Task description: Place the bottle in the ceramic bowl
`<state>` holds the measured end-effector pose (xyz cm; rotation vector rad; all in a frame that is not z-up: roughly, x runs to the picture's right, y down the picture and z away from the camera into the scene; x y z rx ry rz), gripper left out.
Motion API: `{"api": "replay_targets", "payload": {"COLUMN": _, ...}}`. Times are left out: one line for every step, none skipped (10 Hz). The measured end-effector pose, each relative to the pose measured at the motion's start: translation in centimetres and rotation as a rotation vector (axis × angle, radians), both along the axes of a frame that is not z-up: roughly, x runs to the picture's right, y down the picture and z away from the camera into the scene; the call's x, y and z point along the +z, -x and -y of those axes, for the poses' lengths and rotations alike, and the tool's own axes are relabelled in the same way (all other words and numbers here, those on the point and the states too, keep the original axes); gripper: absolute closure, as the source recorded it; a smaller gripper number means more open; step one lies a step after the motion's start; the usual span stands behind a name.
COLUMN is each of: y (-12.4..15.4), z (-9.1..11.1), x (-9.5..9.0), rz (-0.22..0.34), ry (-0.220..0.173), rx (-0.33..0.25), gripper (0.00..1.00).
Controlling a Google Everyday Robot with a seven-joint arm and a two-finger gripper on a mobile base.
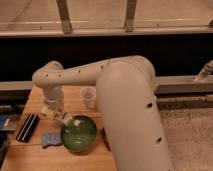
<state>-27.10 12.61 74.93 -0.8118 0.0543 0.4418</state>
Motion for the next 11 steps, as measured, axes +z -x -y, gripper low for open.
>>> {"api": "replay_targets", "payload": {"y": 0.0, "z": -0.1, "x": 0.1, "rz": -0.017, "ry": 0.002, "rx": -0.018, "gripper": 0.21}}
{"api": "replay_targets", "payload": {"y": -0.4, "z": -0.2, "x": 0.1, "rz": -0.050, "ry": 0.005, "rx": -0.027, "gripper": 0.20}}
{"api": "replay_targets", "payload": {"y": -1.0, "z": -0.6, "x": -0.2, "rz": -0.077, "ry": 0.010, "rx": -0.025, "gripper": 0.20}}
{"api": "replay_targets", "payload": {"y": -2.5, "z": -1.1, "x": -0.5, "rz": -0.111, "ry": 0.016, "rx": -0.010, "gripper": 0.20}}
{"api": "replay_targets", "payload": {"y": -4.1, "z": -1.8, "x": -0.8, "rz": -0.142, "ry": 0.023, "rx": 0.008, "gripper": 0.20}}
{"api": "replay_targets", "payload": {"y": -5.9, "z": -2.7, "x": -1.4, "rz": -0.177, "ry": 0.032, "rx": 0.038, "gripper": 0.20}}
{"api": "replay_targets", "payload": {"y": -7.3, "z": -3.5, "x": -1.8, "rz": -0.203, "ry": 0.040, "rx": 0.065, "gripper": 0.20}}
{"api": "replay_targets", "payload": {"y": -9.0, "z": -4.2, "x": -2.2, "rz": -0.235, "ry": 0.050, "rx": 0.091, "gripper": 0.20}}
{"api": "replay_targets", "payload": {"y": -10.5, "z": -5.0, "x": -2.6, "rz": -0.255, "ry": 0.056, "rx": 0.137, "gripper": 0.20}}
{"api": "replay_targets", "payload": {"y": -11.3, "z": -5.2, "x": -2.8, "rz": -0.258, "ry": 0.051, "rx": 0.165, "gripper": 0.20}}
{"api": "replay_targets", "payload": {"y": -11.7, "z": -5.4, "x": -3.0, "rz": -0.258, "ry": 0.048, "rx": 0.181, "gripper": 0.20}}
